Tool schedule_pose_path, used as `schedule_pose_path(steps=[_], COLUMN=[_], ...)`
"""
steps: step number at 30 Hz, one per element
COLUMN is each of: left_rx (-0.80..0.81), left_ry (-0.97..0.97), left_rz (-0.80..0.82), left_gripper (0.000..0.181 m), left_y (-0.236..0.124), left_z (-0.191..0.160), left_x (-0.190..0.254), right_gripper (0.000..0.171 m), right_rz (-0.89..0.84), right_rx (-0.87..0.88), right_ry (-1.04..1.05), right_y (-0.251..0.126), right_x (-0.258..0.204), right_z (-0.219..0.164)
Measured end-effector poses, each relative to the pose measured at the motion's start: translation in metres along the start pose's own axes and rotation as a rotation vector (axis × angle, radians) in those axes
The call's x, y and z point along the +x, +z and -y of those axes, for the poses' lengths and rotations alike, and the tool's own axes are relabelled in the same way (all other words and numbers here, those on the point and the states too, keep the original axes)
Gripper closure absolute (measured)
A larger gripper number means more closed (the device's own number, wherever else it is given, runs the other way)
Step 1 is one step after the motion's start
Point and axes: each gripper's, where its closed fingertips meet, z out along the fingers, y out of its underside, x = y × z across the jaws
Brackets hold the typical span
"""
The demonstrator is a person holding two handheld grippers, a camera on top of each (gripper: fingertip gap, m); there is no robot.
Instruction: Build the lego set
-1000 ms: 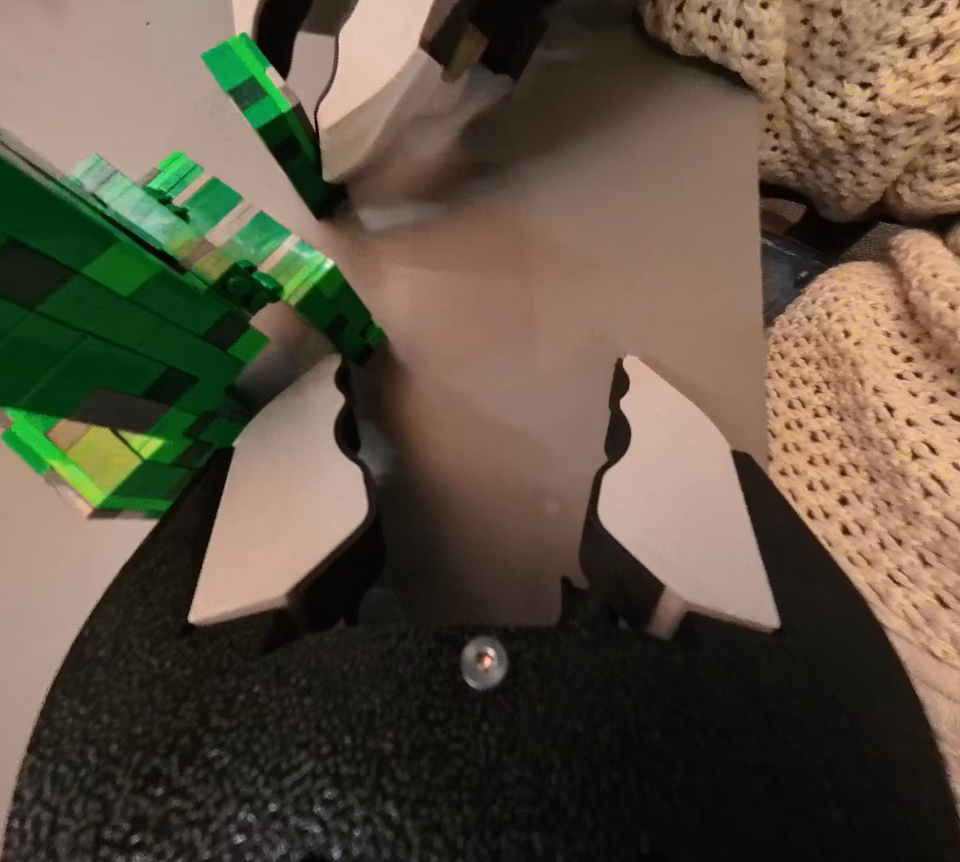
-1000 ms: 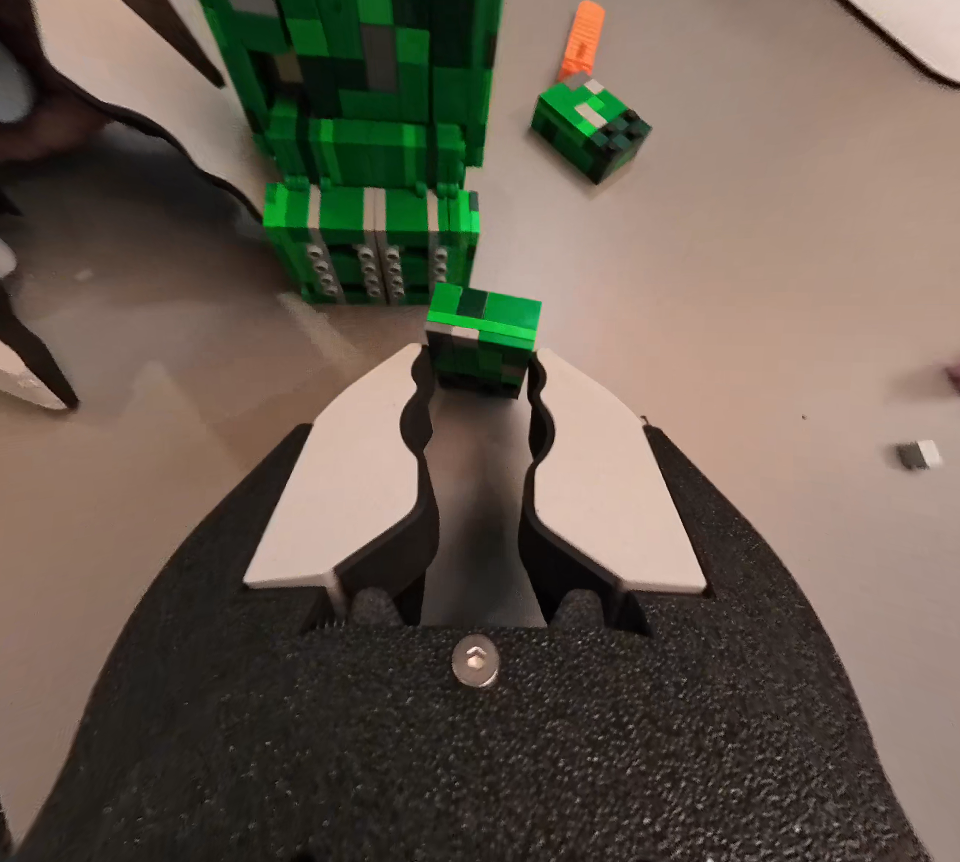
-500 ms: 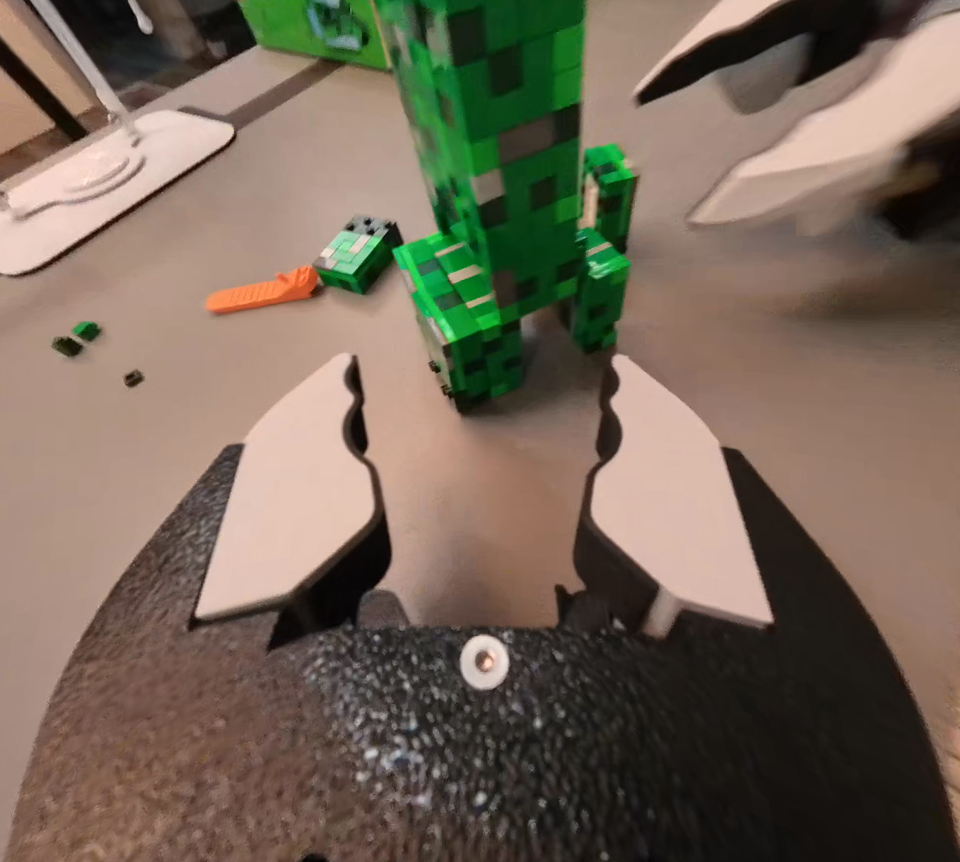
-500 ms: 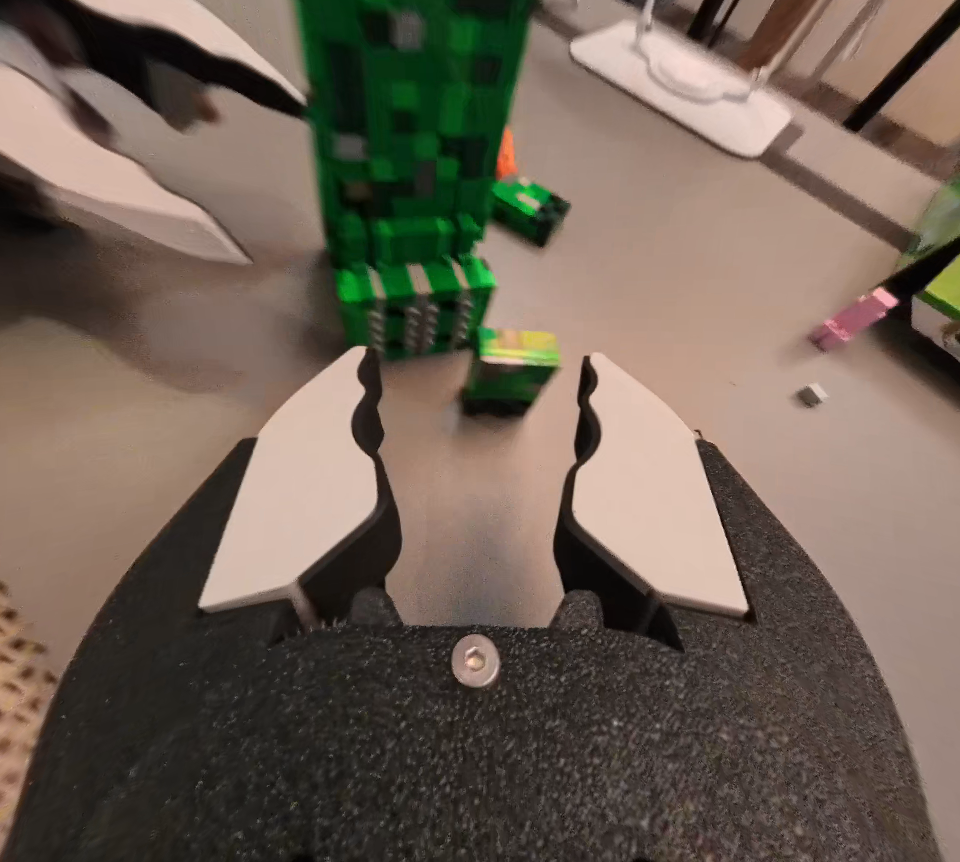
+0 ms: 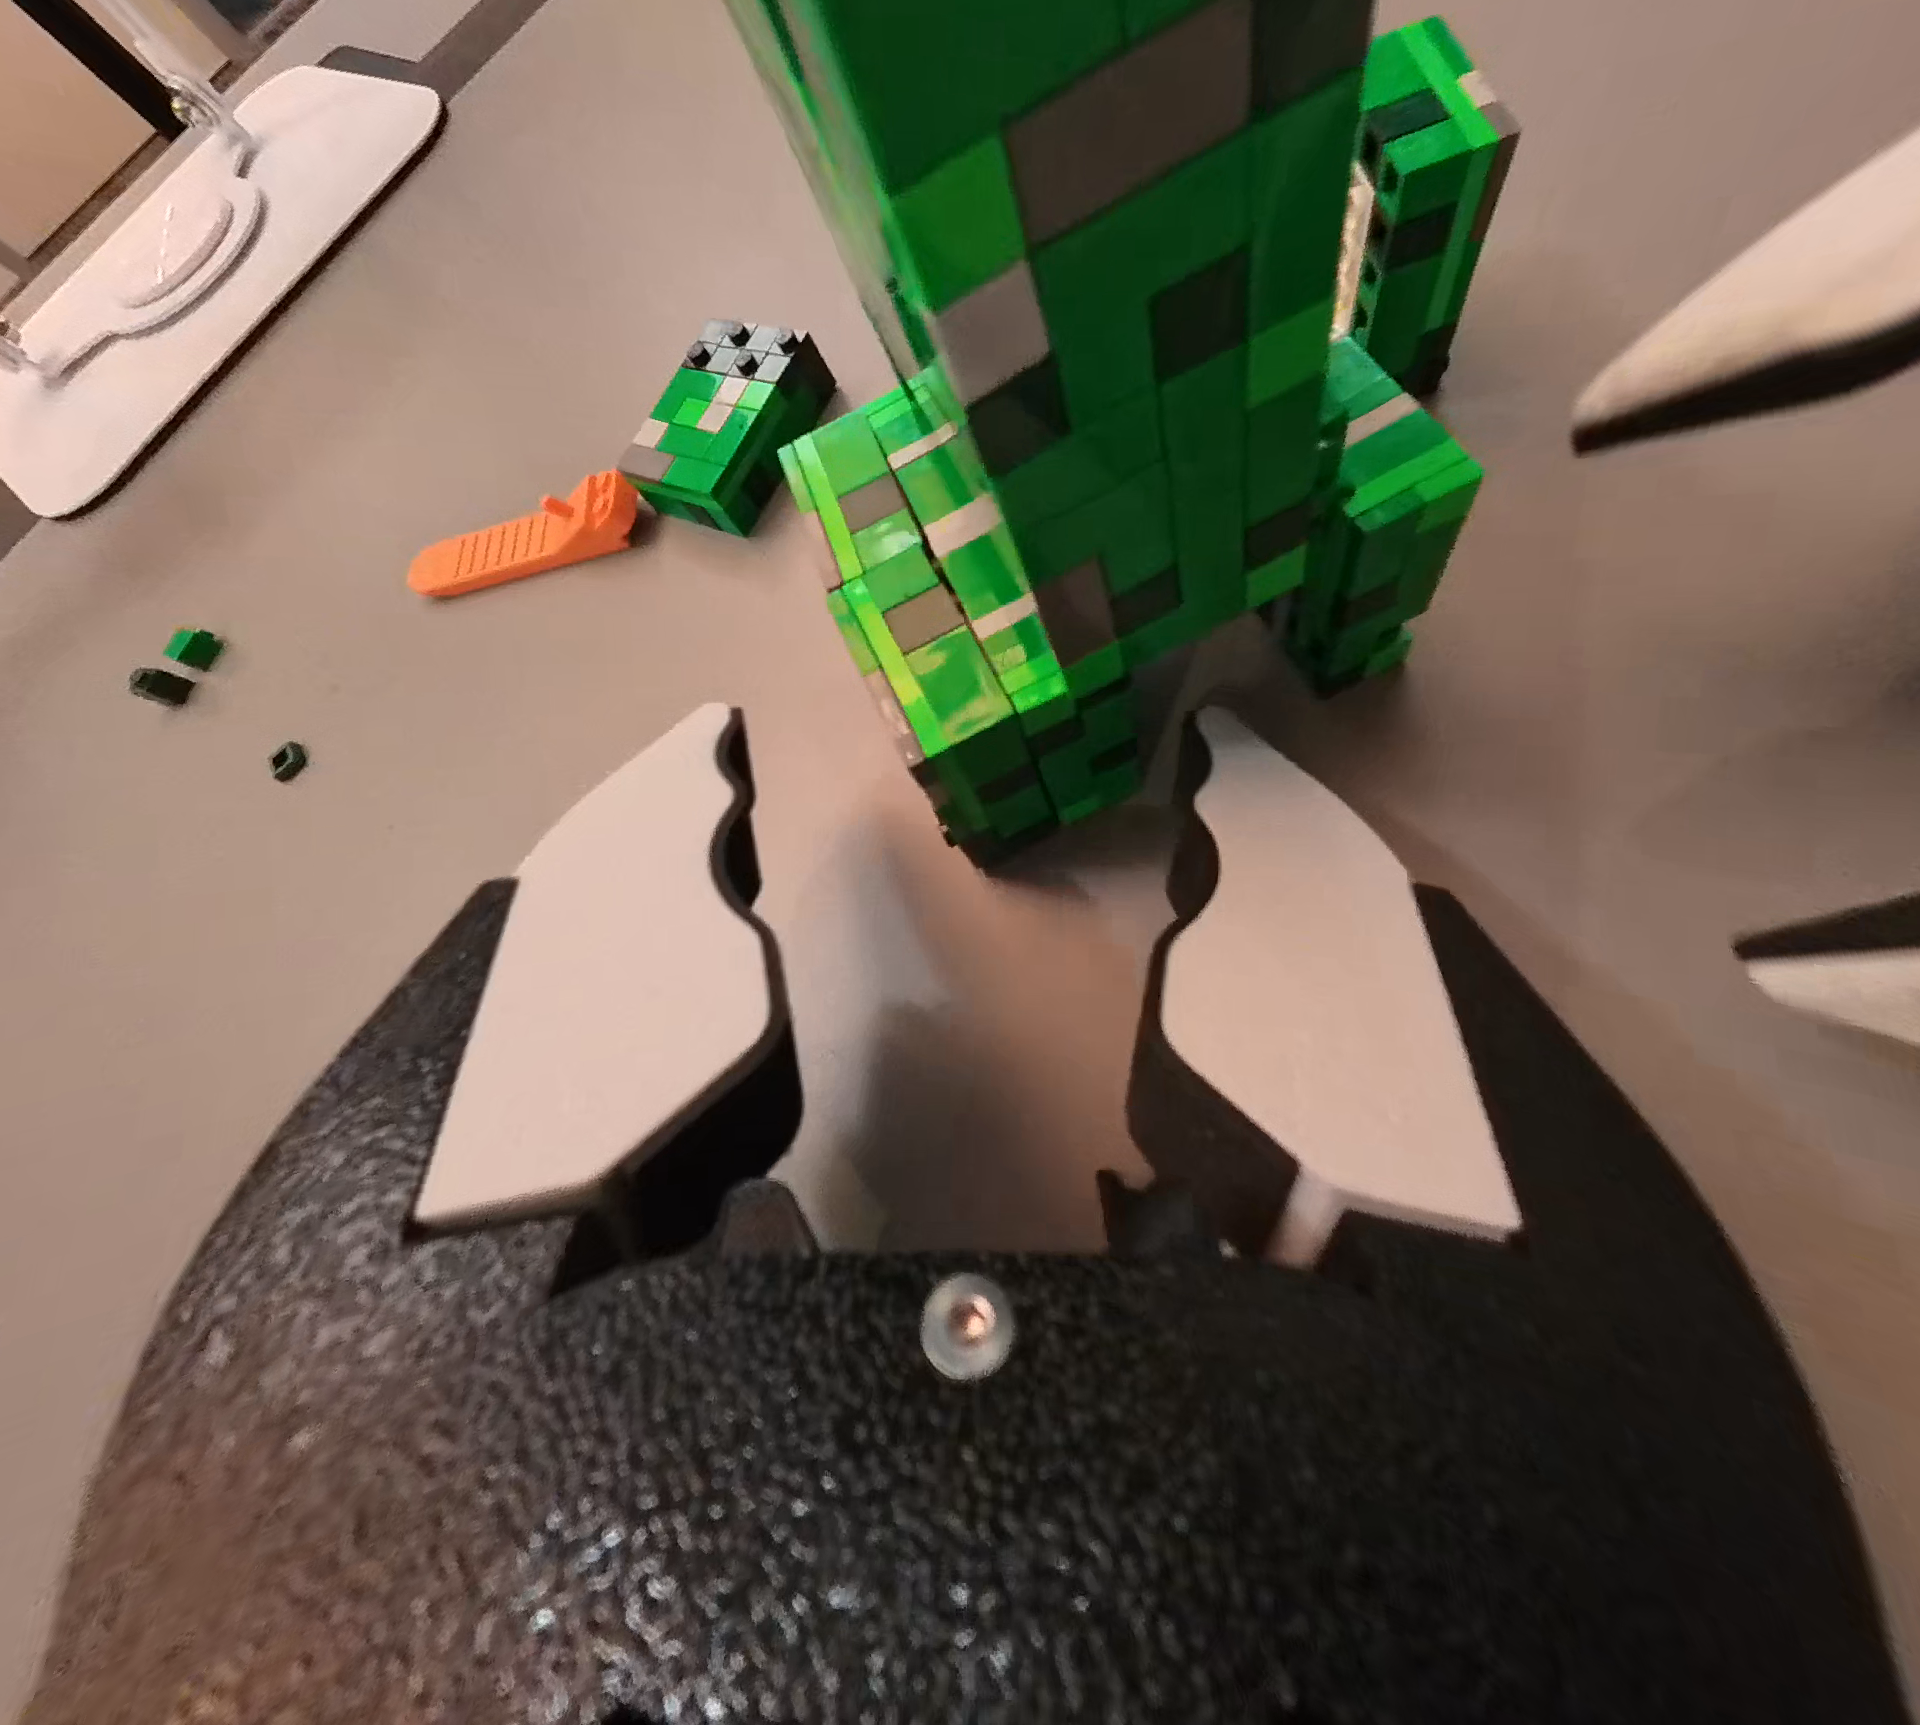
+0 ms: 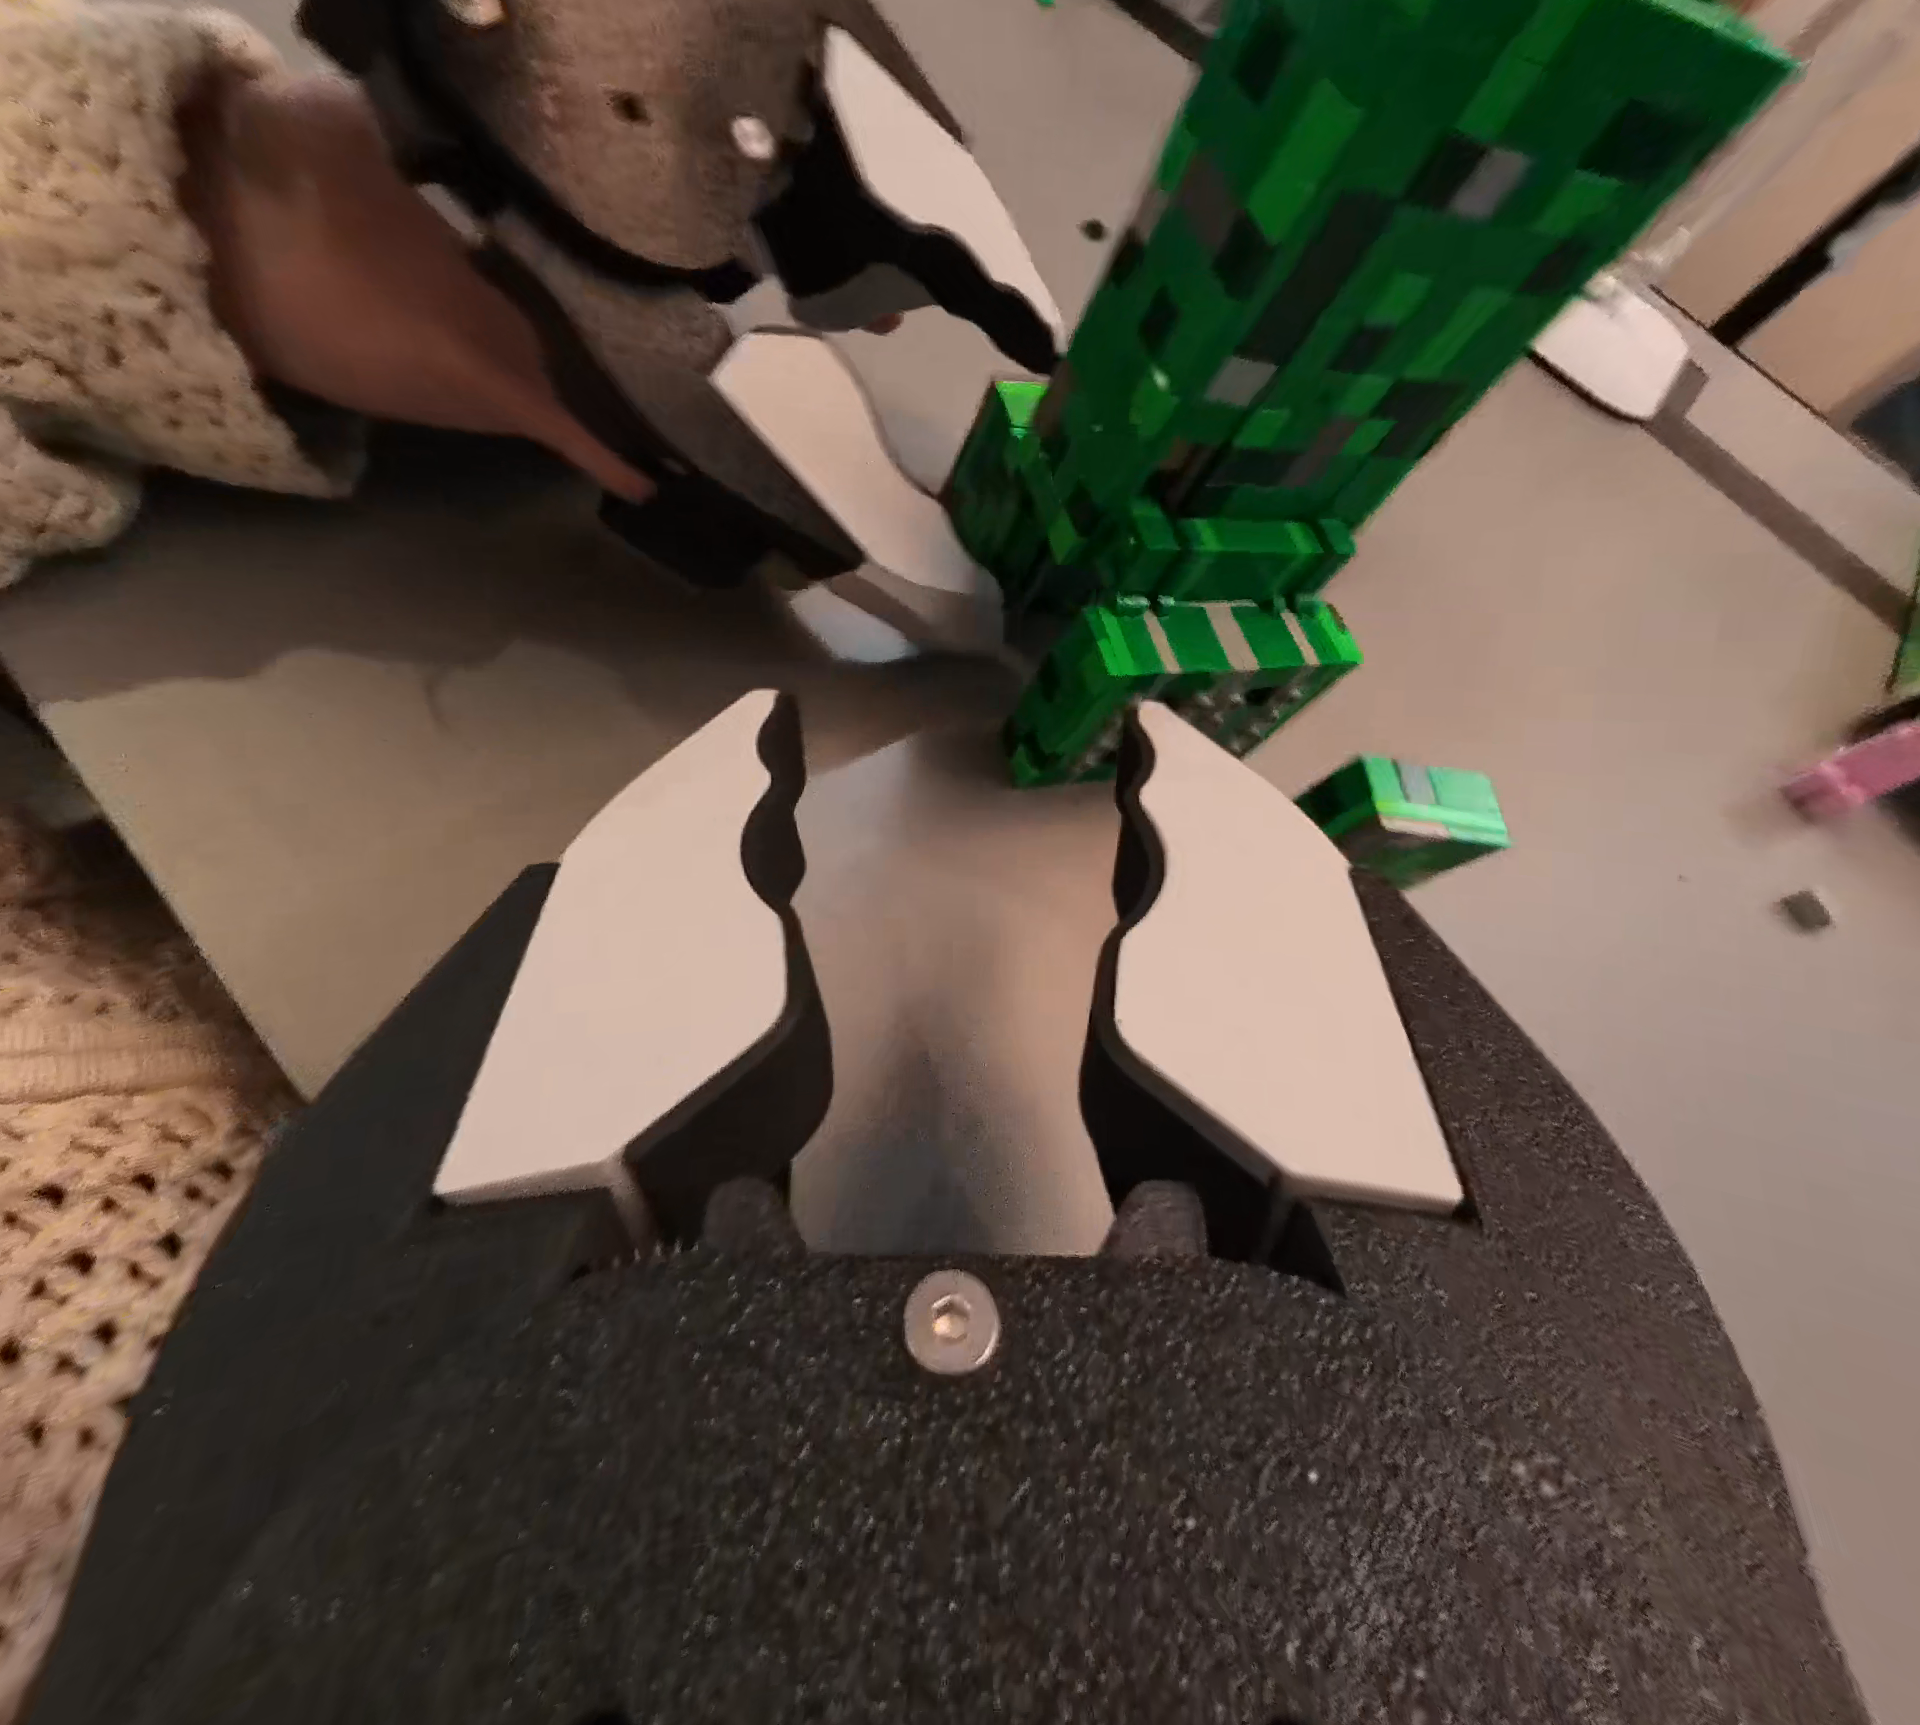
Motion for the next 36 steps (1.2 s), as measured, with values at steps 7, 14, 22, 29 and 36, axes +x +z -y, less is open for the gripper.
schedule_pose_path(steps=[7,14,22,29,36], left_rx=[-0.005,0.002,-0.002,-0.009,-0.017], left_ry=[0.016,0.041,0.033,0.023,0.012], left_rz=[-0.023,-0.018,-0.023,-0.023,-0.010], left_gripper=[0.126,0.135,0.135,0.136,0.137], left_y=[0.001,0.000,-0.002,-0.001,-0.001], left_z=[0.000,0.000,-0.001,-0.002,-0.002], left_x=[0.004,0.006,0.008,0.007,0.005], right_gripper=[0.122,0.091,0.060,0.062,0.065], right_rz=[0.022,-0.323,-0.506,-0.566,-0.589], right_rx=[-0.108,0.000,-0.106,-0.121,-0.128], right_ry=[-0.332,0.106,-0.029,-0.059,-0.085], right_y=[0.001,-0.008,0.013,0.022,0.023], right_x=[-0.014,0.030,0.059,0.069,0.070], right_z=[-0.007,0.001,-0.005,-0.003,-0.002])
